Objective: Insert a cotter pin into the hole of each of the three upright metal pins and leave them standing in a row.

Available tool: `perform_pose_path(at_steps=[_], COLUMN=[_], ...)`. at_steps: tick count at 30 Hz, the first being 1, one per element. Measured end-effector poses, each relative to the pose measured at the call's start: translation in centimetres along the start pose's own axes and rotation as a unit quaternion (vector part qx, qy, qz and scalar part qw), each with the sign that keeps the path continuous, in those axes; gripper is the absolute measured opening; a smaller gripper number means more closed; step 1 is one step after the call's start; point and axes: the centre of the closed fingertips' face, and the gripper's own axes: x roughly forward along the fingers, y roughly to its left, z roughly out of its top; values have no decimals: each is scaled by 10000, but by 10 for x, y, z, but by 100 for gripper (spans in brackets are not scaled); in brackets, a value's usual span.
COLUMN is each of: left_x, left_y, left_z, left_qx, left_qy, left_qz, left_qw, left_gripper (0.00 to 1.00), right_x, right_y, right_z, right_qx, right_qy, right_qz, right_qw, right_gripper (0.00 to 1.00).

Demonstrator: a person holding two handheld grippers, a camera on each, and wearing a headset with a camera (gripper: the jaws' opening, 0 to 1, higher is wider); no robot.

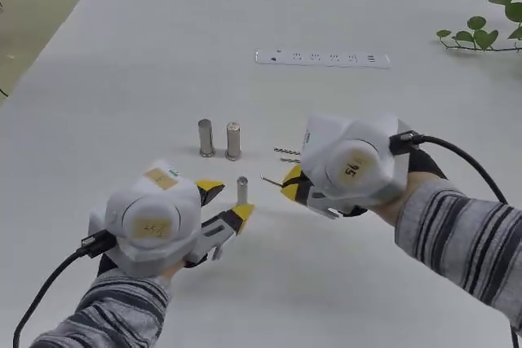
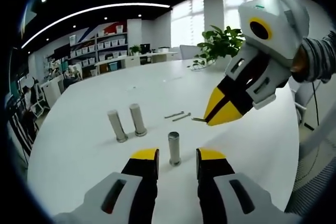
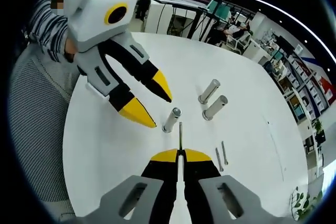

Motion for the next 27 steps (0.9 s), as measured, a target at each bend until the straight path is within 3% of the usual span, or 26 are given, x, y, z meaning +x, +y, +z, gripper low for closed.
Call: perform_pose_path(at_steps=[9, 27], left_x=[17, 34], left_y=[6, 4], left_z=[-10, -18], left_qx=[-104, -245], left_qy=[172, 306], left_qz=[148, 73], left_qw=[9997, 9992], left_gripper=[22, 7], right_x=[13, 25], right_y=[2, 8], right_z=[-3, 1], right_qx=[144, 114], right_qy=[85, 126], right_qz=[44, 161], right_qw=[9999, 9997], right_gripper=[0, 0])
